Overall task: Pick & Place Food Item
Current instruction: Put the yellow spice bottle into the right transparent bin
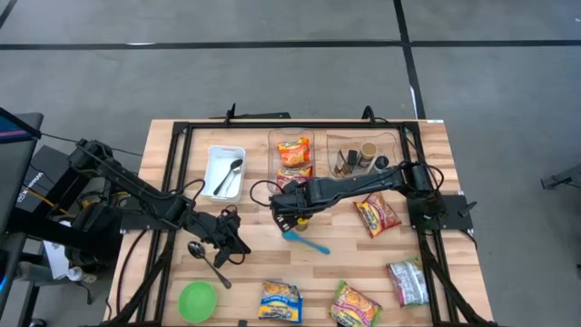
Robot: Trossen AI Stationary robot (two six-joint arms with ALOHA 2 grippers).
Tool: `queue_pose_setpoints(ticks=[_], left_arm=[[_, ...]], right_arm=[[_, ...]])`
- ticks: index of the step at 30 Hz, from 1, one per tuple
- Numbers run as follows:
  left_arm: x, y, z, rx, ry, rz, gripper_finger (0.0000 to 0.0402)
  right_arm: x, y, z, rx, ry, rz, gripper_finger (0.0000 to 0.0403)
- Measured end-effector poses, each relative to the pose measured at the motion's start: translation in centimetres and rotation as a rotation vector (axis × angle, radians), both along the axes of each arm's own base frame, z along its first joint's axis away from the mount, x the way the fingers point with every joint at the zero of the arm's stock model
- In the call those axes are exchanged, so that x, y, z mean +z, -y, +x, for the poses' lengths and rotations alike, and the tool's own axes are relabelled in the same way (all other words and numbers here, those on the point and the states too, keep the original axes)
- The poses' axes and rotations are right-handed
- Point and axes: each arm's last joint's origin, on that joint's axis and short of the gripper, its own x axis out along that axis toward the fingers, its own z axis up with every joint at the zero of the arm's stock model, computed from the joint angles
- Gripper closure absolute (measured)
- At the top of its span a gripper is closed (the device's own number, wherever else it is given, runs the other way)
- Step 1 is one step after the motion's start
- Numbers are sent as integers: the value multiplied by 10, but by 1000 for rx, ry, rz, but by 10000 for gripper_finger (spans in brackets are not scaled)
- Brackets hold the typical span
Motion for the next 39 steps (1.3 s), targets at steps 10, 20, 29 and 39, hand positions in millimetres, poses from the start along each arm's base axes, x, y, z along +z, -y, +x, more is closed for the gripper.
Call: queue_pose_setpoints(ticks=[10,20,29,39], left_arm=[[0,0,0,0,0,0,401],[0,0,0,-1,0,0,401],[0,0,0,-2,1,1,401],[0,0,0,-2,2,2,401]], right_arm=[[0,11,1,-19,-7,40,132],[0,8,0,9,-18,74,132],[-6,5,-3,20,-78,90,132],[-5,5,-3,18,-74,98,132]])
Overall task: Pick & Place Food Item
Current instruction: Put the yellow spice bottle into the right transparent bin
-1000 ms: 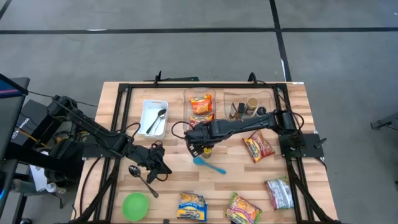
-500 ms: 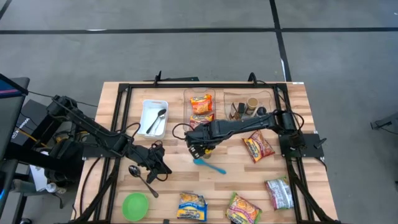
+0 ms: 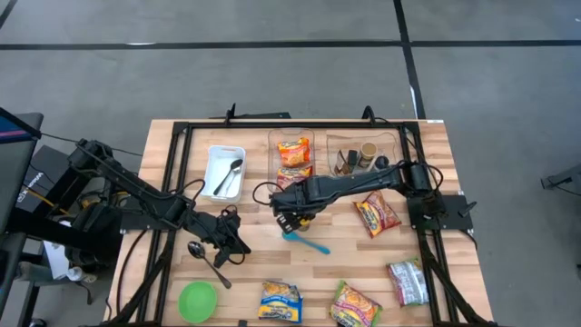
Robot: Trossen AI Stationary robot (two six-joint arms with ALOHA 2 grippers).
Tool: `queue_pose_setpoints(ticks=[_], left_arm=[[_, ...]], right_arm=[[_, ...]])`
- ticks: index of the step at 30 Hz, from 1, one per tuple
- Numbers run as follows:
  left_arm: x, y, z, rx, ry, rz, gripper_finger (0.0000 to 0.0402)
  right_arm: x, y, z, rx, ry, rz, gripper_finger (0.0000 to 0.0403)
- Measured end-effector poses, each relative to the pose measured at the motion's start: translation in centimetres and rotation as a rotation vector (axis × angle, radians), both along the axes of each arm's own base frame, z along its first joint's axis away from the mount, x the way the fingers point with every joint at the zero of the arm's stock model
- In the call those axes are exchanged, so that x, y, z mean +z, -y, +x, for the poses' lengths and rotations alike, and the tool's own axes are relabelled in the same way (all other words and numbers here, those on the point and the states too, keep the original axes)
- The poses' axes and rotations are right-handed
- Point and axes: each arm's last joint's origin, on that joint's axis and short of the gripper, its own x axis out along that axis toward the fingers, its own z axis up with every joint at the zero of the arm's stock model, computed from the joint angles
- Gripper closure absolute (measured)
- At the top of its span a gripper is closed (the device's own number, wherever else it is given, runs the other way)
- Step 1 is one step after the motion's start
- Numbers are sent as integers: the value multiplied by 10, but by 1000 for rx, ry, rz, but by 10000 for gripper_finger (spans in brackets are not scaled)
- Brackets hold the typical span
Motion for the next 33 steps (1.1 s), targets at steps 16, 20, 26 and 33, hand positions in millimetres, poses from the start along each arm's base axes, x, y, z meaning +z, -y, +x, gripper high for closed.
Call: queue_pose_setpoints(ticks=[16,20,26,33], left_arm=[[0,0,0,0,0,0,401],[0,0,0,0,0,0,401],[0,0,0,0,0,0,401],[0,0,0,0,0,0,401]], right_arm=[[0,-1,0,3,-3,21,132],[0,1,0,0,-3,21,132],[0,3,1,2,-1,19,131],[0,5,1,38,4,-44,131]])
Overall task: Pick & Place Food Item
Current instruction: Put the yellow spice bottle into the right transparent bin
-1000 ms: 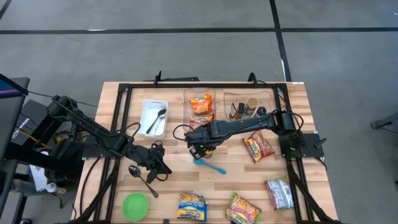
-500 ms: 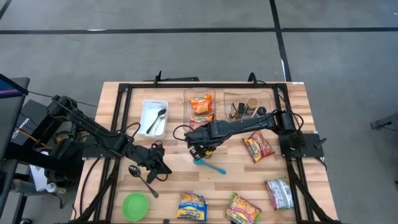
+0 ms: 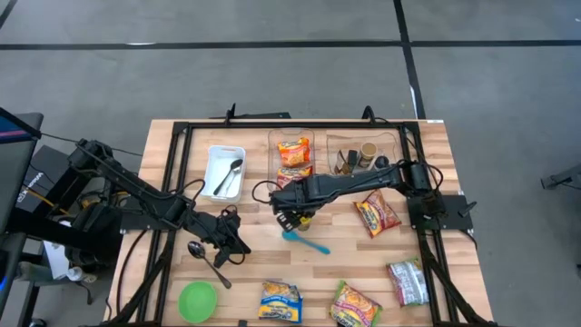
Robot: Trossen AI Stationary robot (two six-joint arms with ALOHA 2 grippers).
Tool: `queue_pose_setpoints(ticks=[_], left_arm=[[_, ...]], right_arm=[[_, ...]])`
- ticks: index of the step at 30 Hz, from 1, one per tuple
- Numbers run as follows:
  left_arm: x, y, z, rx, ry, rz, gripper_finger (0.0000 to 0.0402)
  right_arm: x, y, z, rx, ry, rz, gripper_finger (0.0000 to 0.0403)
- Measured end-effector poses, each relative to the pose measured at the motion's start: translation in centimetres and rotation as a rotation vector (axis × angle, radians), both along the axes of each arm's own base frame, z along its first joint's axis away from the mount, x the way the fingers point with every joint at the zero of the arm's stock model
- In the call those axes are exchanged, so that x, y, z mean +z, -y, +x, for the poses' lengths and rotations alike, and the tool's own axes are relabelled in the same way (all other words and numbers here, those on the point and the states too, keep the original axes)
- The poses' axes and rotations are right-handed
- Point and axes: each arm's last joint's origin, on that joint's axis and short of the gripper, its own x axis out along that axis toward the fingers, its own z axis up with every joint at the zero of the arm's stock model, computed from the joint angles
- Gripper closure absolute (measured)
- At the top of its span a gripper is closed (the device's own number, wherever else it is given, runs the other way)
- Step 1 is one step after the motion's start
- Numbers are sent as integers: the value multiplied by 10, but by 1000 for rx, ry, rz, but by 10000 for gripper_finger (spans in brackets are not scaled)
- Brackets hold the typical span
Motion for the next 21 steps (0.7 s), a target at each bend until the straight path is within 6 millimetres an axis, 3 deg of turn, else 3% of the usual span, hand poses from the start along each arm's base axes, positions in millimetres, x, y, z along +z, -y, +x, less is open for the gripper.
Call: queue_pose_setpoints(ticks=[21], left_arm=[[0,0,0,0,0,0,401]], right_arm=[[0,-7,1,17,22,17,130]])
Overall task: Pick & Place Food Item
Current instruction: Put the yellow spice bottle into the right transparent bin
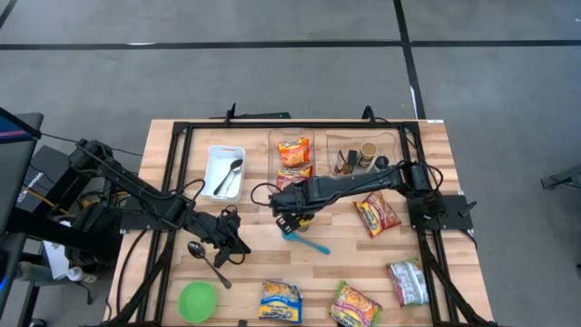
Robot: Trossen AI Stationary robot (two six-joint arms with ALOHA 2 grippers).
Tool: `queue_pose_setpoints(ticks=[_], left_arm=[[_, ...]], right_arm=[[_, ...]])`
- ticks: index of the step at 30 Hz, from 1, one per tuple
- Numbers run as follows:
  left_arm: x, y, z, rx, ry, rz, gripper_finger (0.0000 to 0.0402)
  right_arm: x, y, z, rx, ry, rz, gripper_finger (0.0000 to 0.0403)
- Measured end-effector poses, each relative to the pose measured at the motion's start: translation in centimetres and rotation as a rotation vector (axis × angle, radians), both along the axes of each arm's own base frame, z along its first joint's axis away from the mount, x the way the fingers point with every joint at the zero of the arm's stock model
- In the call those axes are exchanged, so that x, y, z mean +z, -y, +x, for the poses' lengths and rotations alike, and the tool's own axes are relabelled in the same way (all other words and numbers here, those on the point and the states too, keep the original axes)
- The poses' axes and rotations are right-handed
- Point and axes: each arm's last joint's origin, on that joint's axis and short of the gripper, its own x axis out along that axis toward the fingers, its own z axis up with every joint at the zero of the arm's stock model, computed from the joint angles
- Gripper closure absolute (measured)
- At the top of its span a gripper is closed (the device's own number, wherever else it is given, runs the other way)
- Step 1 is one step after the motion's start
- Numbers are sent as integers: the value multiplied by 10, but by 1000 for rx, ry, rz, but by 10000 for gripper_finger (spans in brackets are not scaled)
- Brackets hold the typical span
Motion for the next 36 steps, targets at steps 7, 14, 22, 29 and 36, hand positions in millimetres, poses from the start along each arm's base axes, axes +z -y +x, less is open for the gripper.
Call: queue_pose_setpoints(ticks=[7,14,22,29,36], left_arm=[[0,0,0,0,0,0,401],[0,0,0,0,0,0,401],[0,0,0,0,0,0,402],[0,0,0,0,0,0,402],[0,0,0,0,0,0,402]], right_arm=[[0,0,0,0,0,-2,78],[0,0,0,5,1,-16,20],[0,-1,0,7,1,-19,7],[-9,-2,-1,-3,-1,-17,7],[-30,-4,-9,-38,-58,-19,7]])
